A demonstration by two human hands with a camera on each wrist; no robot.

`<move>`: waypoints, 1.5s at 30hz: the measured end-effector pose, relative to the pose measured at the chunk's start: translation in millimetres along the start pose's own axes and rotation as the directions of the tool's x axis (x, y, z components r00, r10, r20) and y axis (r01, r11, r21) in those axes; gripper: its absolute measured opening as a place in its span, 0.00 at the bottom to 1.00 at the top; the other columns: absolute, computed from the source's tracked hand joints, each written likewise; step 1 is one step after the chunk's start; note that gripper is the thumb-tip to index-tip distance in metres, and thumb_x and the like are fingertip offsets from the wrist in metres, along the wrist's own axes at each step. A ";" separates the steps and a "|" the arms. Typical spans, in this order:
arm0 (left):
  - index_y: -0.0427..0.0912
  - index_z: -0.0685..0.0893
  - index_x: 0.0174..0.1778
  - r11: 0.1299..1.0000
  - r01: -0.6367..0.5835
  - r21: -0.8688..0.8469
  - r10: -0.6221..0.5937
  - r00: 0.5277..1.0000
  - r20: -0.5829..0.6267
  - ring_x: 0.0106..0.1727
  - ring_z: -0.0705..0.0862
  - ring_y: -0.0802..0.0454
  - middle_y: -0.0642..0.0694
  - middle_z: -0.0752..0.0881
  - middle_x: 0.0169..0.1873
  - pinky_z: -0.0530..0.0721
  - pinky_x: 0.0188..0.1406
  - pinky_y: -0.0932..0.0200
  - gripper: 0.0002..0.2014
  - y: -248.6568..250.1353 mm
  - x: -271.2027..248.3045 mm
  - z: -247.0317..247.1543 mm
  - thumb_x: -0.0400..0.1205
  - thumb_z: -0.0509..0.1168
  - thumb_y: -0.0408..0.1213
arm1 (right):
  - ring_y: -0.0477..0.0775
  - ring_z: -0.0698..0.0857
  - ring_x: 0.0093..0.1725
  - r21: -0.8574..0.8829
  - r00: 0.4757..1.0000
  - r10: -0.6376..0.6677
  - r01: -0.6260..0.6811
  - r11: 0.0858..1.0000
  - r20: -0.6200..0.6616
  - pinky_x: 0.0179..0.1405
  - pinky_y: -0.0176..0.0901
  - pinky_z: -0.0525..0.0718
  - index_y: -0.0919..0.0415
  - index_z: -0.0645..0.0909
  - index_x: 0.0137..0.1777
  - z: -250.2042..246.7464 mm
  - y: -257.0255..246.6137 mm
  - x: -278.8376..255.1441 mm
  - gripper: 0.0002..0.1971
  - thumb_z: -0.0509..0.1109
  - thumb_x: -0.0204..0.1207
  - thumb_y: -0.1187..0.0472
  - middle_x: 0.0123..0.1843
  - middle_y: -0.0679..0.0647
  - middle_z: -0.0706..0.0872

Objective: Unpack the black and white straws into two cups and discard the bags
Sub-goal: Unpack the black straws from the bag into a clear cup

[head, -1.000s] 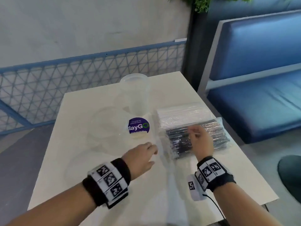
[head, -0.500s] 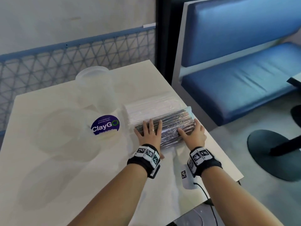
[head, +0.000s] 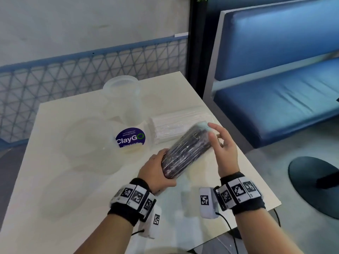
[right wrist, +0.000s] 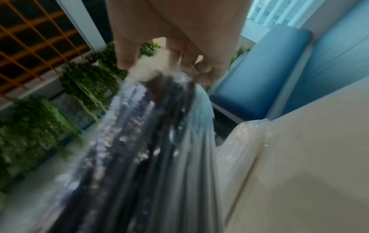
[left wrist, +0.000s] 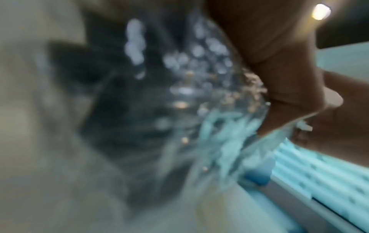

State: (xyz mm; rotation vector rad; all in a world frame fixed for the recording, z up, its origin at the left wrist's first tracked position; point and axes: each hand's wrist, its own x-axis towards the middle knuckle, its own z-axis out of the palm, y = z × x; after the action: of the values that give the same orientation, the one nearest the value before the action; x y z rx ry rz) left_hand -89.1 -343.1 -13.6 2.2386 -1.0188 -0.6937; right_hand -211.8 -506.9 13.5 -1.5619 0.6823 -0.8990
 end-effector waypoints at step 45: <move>0.50 0.82 0.55 0.869 -0.027 -0.494 -0.087 0.975 -0.205 0.54 0.87 0.59 0.54 0.89 0.50 0.83 0.57 0.58 0.22 -37.4 -67.0 -71.8 0.67 0.79 0.35 | 0.47 0.87 0.41 0.310 0.929 0.056 -0.178 0.934 0.365 0.46 0.34 0.87 0.60 0.73 0.64 107.7 -87.1 -0.4 0.16 0.63 0.78 0.73 0.47 0.56 0.87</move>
State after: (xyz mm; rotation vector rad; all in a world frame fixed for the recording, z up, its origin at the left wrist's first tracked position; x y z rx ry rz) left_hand -62.0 -249.4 25.4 1.8297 -0.6087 -0.6173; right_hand -125.8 -433.1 93.1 -1.3078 0.3386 -0.5861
